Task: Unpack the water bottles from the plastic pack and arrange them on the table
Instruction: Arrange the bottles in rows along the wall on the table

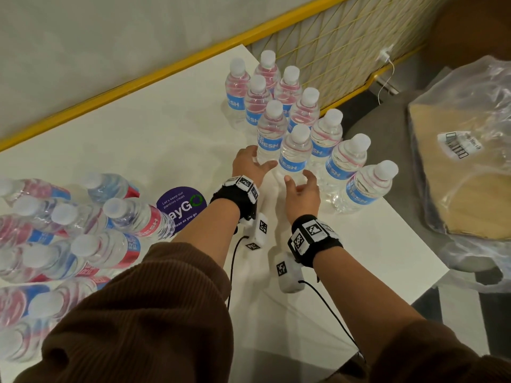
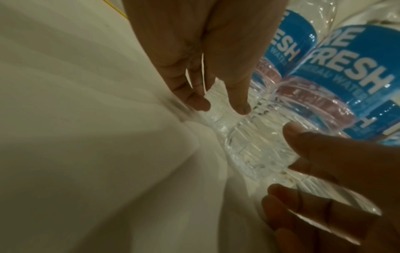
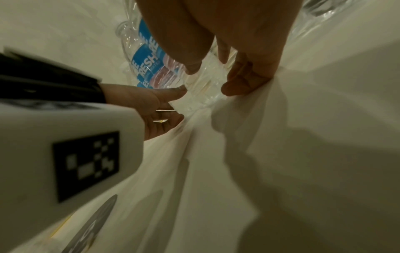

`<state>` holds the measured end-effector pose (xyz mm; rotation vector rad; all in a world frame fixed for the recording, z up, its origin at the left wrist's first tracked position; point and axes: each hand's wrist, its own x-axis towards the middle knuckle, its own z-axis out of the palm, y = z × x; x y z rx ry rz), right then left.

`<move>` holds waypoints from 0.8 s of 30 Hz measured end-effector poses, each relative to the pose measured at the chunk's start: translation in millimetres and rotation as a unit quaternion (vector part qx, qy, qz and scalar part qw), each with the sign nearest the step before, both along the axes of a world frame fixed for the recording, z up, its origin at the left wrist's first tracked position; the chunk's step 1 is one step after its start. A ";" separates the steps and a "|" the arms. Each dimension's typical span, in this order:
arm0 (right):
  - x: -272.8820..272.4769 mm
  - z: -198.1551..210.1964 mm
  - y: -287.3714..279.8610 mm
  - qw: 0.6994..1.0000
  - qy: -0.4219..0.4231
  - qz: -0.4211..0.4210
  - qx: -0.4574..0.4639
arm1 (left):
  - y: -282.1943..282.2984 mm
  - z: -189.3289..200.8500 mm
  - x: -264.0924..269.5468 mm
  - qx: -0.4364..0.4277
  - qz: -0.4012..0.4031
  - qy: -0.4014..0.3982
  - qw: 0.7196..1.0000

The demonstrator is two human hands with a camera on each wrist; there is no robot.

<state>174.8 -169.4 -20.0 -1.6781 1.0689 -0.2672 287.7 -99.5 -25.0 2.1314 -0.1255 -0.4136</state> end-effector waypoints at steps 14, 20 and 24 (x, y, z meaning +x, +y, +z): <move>3.8 17.1 4.6 0.998 0.018 -0.032 0.050 | -2.7 -2.0 1.5 -0.012 0.003 0.023 1.000; 7.1 22.1 7.7 0.997 0.026 -0.021 0.068 | -6.2 -1.9 5.5 0.032 -0.034 0.016 0.999; 4.8 23.4 7.2 0.998 0.027 -0.008 0.055 | -5.7 -0.3 3.5 0.006 -0.011 0.030 0.999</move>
